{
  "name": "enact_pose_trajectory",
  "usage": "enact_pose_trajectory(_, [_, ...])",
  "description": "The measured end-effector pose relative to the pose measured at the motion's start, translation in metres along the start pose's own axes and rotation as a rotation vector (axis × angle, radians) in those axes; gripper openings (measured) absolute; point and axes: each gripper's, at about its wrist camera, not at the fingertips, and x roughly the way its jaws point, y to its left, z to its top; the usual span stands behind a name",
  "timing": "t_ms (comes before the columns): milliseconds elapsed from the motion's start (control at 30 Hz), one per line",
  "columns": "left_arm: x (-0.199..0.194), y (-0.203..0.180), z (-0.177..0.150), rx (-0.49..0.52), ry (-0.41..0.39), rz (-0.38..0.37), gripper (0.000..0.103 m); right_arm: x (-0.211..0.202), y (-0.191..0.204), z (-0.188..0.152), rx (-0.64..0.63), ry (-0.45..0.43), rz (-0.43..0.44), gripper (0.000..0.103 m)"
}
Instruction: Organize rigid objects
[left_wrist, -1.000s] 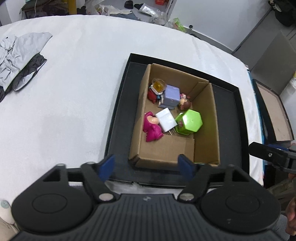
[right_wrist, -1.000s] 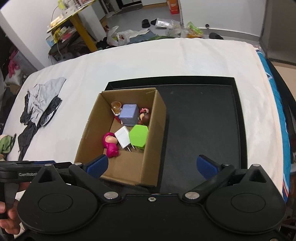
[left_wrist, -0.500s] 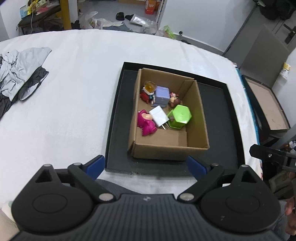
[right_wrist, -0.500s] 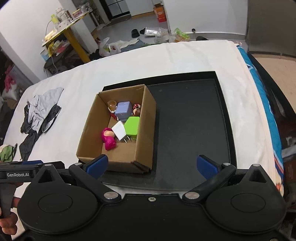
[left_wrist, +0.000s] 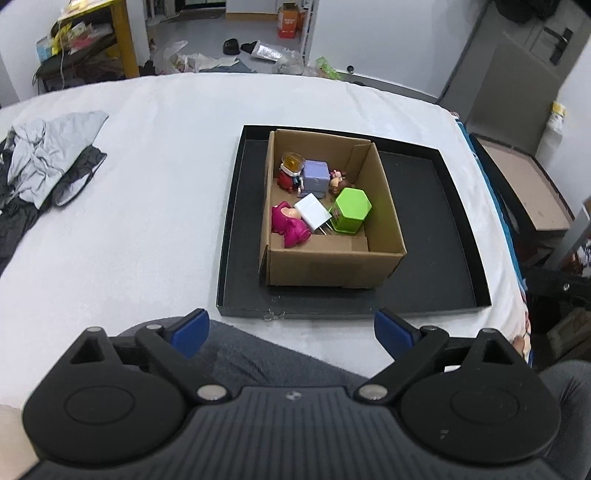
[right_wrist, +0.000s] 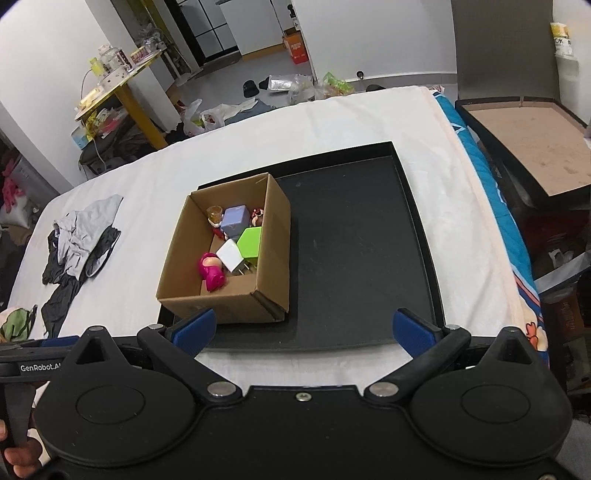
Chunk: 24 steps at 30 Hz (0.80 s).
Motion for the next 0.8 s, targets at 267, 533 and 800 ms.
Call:
enact_pose_trajectory(267, [-0.014, 0.001, -0.017, -0.005, -0.022, -0.007, 0.095, -0.015, 0.001, -0.018, -0.014, -0.015, -0.003, 0.103])
enact_pose_trajectory(533, [-0.031, 0.002, -0.028, -0.013, -0.05, -0.034, 0.095, -0.025, -0.002, -0.033, -0.006, -0.031, 0.008, 0.103])
enact_pose_trajectory(800, [-0.047, 0.001, -0.039, 0.01, -0.08, -0.005, 0.095, -0.037, -0.004, -0.047, -0.013, -0.037, 0.019, 0.103])
